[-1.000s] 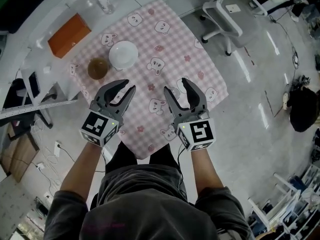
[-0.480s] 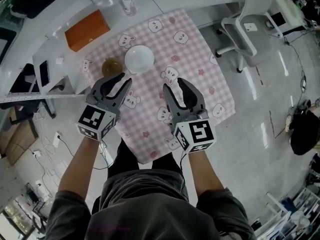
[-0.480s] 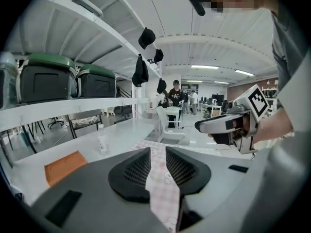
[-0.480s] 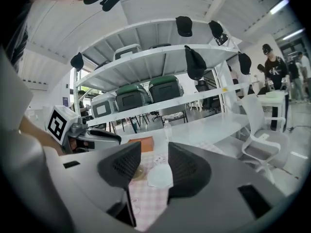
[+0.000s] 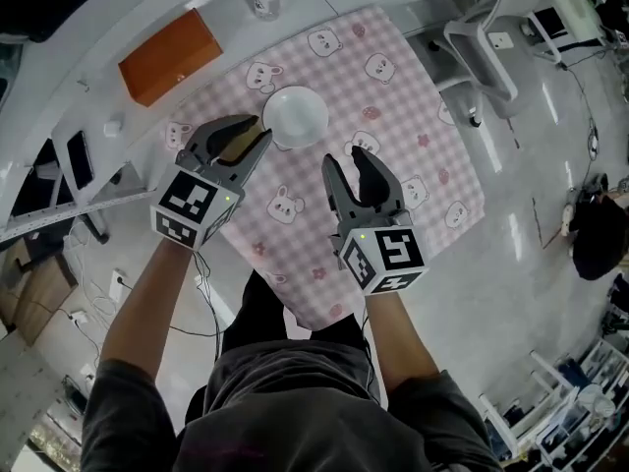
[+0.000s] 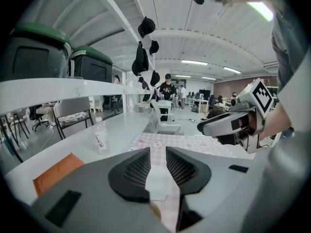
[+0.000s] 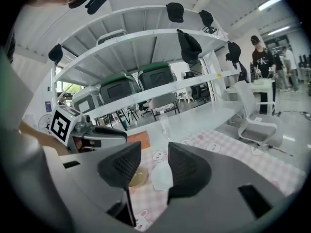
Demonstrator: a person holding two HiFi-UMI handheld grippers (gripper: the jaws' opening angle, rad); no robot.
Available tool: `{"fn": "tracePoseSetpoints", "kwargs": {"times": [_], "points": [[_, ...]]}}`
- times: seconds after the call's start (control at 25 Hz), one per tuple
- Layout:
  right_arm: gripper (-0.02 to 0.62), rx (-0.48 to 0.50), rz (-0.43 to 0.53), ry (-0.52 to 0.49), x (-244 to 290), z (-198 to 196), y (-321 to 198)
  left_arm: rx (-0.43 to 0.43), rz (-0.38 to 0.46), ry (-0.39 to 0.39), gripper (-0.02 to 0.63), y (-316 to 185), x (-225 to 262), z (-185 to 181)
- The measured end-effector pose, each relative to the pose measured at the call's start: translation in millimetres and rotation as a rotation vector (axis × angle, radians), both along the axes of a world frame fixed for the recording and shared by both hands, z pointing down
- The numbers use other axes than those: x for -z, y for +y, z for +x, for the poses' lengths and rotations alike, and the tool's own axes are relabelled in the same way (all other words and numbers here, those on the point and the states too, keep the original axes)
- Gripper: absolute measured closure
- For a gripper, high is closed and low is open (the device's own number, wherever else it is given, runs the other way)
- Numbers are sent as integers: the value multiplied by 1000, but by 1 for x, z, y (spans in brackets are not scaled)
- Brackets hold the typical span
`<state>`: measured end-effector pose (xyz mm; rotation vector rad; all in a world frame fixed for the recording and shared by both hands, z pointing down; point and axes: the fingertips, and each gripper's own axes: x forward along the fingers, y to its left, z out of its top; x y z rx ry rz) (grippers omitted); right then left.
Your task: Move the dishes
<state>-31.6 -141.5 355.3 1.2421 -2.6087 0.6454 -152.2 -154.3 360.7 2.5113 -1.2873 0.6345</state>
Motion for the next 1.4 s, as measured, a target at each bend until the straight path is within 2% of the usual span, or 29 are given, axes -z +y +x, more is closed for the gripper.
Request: {"fn": "tracePoseSetpoints", "kwargs": {"times": [0.24, 0.44, 0.8, 1.0, 1.4], "points": [[416, -94, -49, 17, -32, -19, -13, -93, -8, -25, 506, -23, -14, -25], [417, -123, -114, 30, -63, -28, -31, -118, -53, -43, 505, -52, -39, -42], [440, -167, -216, 37, -119, -26, -55, -195, -164, -82, 497, -87, -102, -41], [440, -170, -257, 62, -144, -31, -58, -251, -232, -100, 486, -97, -132, -43], [440, -188, -312, 92, -178, -40, -61, -299, -320, -99, 486, -102, -173, -45]]}}
